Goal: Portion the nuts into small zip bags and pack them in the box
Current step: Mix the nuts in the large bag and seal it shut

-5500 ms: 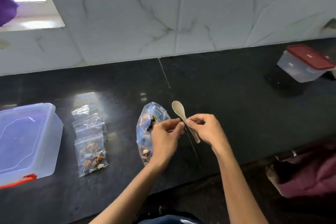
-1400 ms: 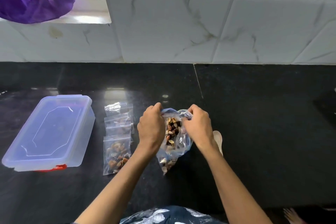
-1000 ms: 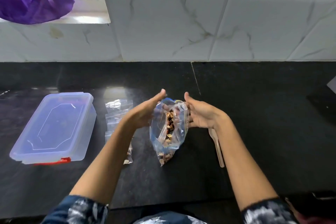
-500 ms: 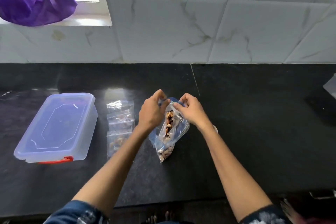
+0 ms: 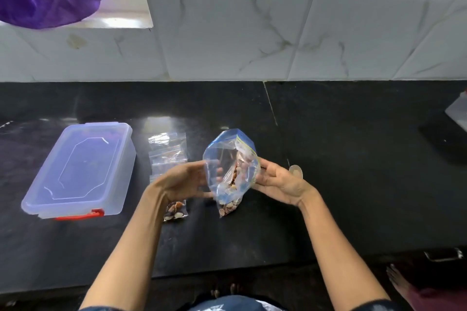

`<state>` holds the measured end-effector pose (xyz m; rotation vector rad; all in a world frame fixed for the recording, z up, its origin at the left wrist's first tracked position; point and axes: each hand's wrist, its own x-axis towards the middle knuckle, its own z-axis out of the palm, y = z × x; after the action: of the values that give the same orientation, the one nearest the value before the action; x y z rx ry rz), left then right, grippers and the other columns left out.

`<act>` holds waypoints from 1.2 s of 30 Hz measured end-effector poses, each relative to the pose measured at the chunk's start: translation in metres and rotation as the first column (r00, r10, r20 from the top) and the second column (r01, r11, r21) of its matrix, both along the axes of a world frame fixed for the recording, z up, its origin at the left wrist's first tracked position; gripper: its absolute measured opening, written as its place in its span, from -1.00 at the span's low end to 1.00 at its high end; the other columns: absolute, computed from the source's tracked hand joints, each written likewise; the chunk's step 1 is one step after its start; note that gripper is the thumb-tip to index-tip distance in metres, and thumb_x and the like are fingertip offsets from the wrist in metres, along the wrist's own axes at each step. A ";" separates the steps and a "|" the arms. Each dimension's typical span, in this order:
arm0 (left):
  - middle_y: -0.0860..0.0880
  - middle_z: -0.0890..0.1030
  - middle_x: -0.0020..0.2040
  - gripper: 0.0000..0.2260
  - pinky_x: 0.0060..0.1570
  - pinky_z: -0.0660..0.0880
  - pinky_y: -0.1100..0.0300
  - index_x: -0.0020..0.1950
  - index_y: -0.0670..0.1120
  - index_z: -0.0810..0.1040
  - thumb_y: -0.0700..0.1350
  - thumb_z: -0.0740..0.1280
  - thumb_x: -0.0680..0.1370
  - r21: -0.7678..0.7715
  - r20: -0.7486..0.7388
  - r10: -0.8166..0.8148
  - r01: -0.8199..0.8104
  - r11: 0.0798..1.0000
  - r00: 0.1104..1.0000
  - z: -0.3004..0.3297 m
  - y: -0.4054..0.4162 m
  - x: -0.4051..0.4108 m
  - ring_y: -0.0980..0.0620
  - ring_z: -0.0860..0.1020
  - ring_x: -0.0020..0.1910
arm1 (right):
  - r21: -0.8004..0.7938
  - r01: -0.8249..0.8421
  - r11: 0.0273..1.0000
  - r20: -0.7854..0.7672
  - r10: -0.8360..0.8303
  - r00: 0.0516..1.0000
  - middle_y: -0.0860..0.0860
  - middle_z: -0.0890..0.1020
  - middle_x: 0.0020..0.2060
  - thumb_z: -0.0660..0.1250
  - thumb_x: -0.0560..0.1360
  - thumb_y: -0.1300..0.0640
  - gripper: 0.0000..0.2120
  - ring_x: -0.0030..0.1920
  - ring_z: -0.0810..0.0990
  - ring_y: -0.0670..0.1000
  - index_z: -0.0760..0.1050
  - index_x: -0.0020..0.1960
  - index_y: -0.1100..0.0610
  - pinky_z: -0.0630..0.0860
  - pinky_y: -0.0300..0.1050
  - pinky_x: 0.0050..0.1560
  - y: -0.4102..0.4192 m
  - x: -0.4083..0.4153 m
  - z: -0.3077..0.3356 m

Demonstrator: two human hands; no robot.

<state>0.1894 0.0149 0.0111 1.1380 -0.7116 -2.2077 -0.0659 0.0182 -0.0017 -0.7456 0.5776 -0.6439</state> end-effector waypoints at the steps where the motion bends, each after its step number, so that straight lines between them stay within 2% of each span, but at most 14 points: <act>1: -0.07 0.62 0.09 -0.72 0.00 0.56 -0.05 0.17 -0.08 0.57 -0.08 0.22 0.51 0.000 -0.009 -0.018 0.018 1.000 1.000 0.001 0.003 -0.002 0.00 0.63 -0.01 | -0.022 0.007 1.000 -0.022 -0.008 1.000 0.14 0.57 0.15 0.37 0.44 0.28 -0.50 0.23 0.53 0.08 0.37 0.36 0.24 0.42 0.02 0.33 0.003 0.003 0.002; 7: -0.03 0.65 0.07 -0.66 -0.08 0.60 0.11 0.15 -0.10 0.63 0.02 0.38 0.44 -0.104 -0.252 0.030 -0.058 0.993 0.967 0.009 0.008 -0.009 0.03 0.64 -0.02 | -0.021 0.272 0.962 -0.188 -0.271 0.944 0.06 0.58 -0.27 0.35 0.46 0.27 -0.97 -0.26 0.61 -0.06 0.54 -0.11 0.18 0.61 -0.14 -0.12 0.006 0.019 0.033; 9: -0.04 0.66 -0.10 -0.79 -0.16 0.60 0.18 0.01 -0.14 0.64 -0.09 0.35 0.43 -0.148 -0.115 0.117 -0.134 0.980 0.986 0.013 0.008 -0.015 0.08 0.64 -0.20 | -0.094 0.370 0.924 -0.369 -0.378 0.849 0.02 0.56 -0.40 0.37 0.45 0.37 -0.84 -0.40 0.57 -0.09 0.50 -0.17 0.14 0.60 -0.13 -0.28 0.007 0.024 0.042; 11: -0.09 0.60 -0.23 -0.93 -0.25 0.57 0.21 -0.14 -0.17 0.57 -0.23 0.41 0.41 -0.297 0.194 0.253 -0.188 0.936 0.948 0.019 0.010 -0.027 0.07 0.58 -0.34 | -0.281 0.415 0.865 -0.589 -0.497 0.637 0.01 0.55 -0.42 0.35 0.40 0.41 -0.79 -0.42 0.55 -0.08 0.46 -0.23 0.12 0.56 -0.09 -0.32 0.009 0.031 0.052; 14: -0.13 0.54 -0.30 -0.87 -0.41 0.57 0.09 -0.24 -0.14 0.43 -0.25 0.33 0.47 -0.657 0.538 0.596 -0.147 0.740 0.596 0.025 0.016 -0.046 -0.04 0.55 -0.37 | -0.635 0.293 0.715 -0.695 -0.694 0.186 -0.02 0.55 -0.31 0.30 0.43 0.29 -0.95 -0.34 0.51 -0.07 0.48 -0.17 0.17 0.41 -0.23 -0.40 0.014 0.040 0.063; 16: -0.09 0.48 -0.28 -0.85 -0.44 0.37 0.22 -0.22 -0.13 0.35 -0.18 0.28 0.51 -0.787 0.598 0.735 0.065 0.613 0.320 0.033 0.021 -0.057 0.01 0.45 -0.37 | -0.748 0.214 0.629 -0.629 -0.774 0.074 0.01 0.57 -0.21 0.29 0.46 0.27 -0.94 -0.25 0.54 -0.03 0.48 -0.07 0.20 0.43 -0.20 -0.33 0.015 0.045 0.065; 18: -0.07 0.47 -0.23 -0.86 -0.42 0.36 0.24 -0.18 -0.11 0.31 -0.15 0.24 0.55 -0.775 0.625 0.734 0.100 0.624 0.267 0.039 0.023 -0.066 0.05 0.45 -0.34 | -0.662 0.245 0.708 -0.698 -0.702 0.143 0.06 0.58 -0.07 0.28 0.49 0.24 -0.87 -0.10 0.56 0.01 0.46 0.05 0.19 0.48 -0.11 -0.16 0.012 0.046 0.067; 20: -0.10 0.52 -0.19 -0.85 -0.37 0.55 0.08 -0.17 -0.08 0.34 -0.13 0.28 0.54 -0.649 0.631 0.600 -0.088 0.755 0.492 0.042 0.020 -0.066 -0.03 0.55 -0.28 | -0.294 0.395 0.870 -0.654 -0.485 0.581 0.12 0.61 0.06 0.31 0.51 0.25 -0.77 0.00 0.59 0.05 0.46 0.16 0.17 0.56 -0.02 0.04 0.010 0.038 0.072; 21: -0.11 0.54 -0.16 -0.87 -0.35 0.57 0.09 -0.15 -0.08 0.40 -0.14 0.33 0.53 -0.544 0.542 0.523 -0.200 0.815 0.658 0.043 0.018 -0.061 -0.01 0.57 -0.25 | -0.080 0.390 0.917 -0.468 -0.380 0.798 0.15 0.61 0.09 0.33 0.50 0.27 -0.71 0.05 0.60 0.09 0.46 0.22 0.18 0.56 0.03 0.13 0.011 0.030 0.073; 24: -0.08 0.66 -0.13 -0.88 -0.12 0.53 0.18 -0.03 -0.16 0.59 -0.23 0.41 0.44 -0.231 0.113 0.336 -0.304 0.924 0.935 0.050 0.027 -0.046 0.04 0.62 -0.19 | 0.078 0.260 0.962 -0.044 -0.257 0.965 0.20 0.53 0.26 0.29 0.47 0.38 -0.53 0.27 0.52 0.17 0.37 0.36 0.21 0.53 0.01 0.22 0.023 0.011 0.067; 26: -0.07 0.69 -0.08 -0.76 -0.01 0.49 0.14 0.01 -0.13 0.62 -0.28 0.39 0.36 -0.140 -0.077 0.309 -0.318 0.938 0.948 0.046 0.037 -0.043 0.05 0.66 -0.11 | 0.042 0.274 0.961 -0.030 -0.273 0.961 0.15 0.53 0.29 0.29 0.44 0.43 -0.49 0.27 0.52 0.13 0.39 0.35 0.15 0.56 0.01 0.17 0.031 0.012 0.058; 30: -0.04 0.68 0.05 -0.55 -0.03 0.56 0.04 0.18 -0.03 0.55 -0.40 0.36 0.36 -0.159 -0.152 0.312 -0.334 0.929 0.938 0.031 0.052 -0.051 -0.02 0.64 0.02 | -0.046 0.440 0.897 -0.216 -0.439 0.872 0.13 0.63 0.10 0.37 0.40 0.45 -0.57 0.04 0.67 0.07 0.47 0.21 0.15 0.64 0.02 -0.04 0.038 0.028 0.053; 33: 0.01 0.69 -0.12 -0.55 -0.21 0.61 0.16 0.15 -0.03 0.54 -0.45 0.42 0.38 -0.353 0.071 0.414 -0.366 0.861 0.907 0.036 0.058 -0.061 0.05 0.67 -0.12 | -0.221 0.551 0.805 -0.457 -0.584 0.671 0.12 0.65 -0.09 0.44 0.35 0.46 -0.61 -0.17 0.70 0.04 0.51 0.13 0.24 0.64 -0.08 -0.29 0.043 0.037 0.062; 36: 0.03 0.63 -0.33 -0.68 -0.39 0.57 0.25 -0.02 -0.11 0.61 -0.41 0.49 0.32 -0.551 0.340 0.659 -0.426 0.717 0.671 0.044 0.061 -0.074 0.16 0.62 -0.41 | -0.561 0.506 0.655 -0.576 -0.748 0.330 0.04 0.61 -0.21 0.44 0.34 0.42 -0.72 -0.28 0.66 0.02 0.52 -0.03 0.16 0.60 -0.12 -0.45 0.046 0.044 0.065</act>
<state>0.1155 0.0757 0.0552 1.4780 -0.8606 -1.1373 -0.0216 0.0645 0.0633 -1.0829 1.7123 -1.1719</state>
